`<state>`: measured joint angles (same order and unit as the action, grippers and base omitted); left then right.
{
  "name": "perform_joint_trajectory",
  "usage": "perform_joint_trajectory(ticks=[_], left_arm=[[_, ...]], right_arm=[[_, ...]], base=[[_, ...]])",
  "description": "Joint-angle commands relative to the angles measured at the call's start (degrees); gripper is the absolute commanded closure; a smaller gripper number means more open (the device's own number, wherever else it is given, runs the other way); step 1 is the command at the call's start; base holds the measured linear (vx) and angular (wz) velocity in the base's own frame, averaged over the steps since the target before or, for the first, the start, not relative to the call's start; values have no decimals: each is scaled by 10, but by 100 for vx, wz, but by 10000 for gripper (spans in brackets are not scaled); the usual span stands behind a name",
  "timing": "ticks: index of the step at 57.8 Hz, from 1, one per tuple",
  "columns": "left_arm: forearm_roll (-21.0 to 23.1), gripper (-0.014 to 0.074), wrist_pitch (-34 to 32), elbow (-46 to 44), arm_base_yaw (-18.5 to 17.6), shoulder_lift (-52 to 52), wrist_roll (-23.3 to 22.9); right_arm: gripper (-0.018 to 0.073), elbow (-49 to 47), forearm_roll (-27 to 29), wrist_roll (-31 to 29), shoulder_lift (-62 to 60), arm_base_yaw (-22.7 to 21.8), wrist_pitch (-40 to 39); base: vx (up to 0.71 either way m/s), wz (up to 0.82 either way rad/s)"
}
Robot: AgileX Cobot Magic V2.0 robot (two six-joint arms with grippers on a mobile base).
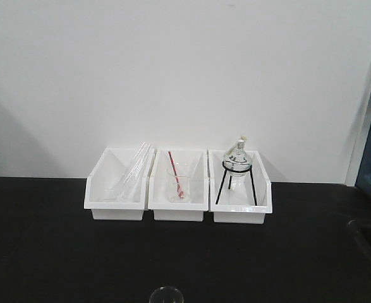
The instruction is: Pick beaker and place in left cabinet
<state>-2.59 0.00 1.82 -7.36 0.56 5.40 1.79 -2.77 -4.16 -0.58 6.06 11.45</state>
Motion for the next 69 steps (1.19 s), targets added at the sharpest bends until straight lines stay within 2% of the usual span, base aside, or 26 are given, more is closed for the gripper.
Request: perform_joint_trajectory(ticks=[1,48,60,69], left_arm=[[2,595,-43,9,0,11,-2],[2,595,-43,9,0,11,-2],[2,595,-43,9,0,11,-2],[2,595,-43,9,0,11,-2]], right_arm=[[568,3,-3,-4,-7,-1,-46],[568,2,-9,-12,-7,-1,-61],[568,2,-16,-4,-7,-1,-109],[568,2,-18,-4,-7,-3,-181]], base=[[0,0],[0,0],[0,0],[0,0]])
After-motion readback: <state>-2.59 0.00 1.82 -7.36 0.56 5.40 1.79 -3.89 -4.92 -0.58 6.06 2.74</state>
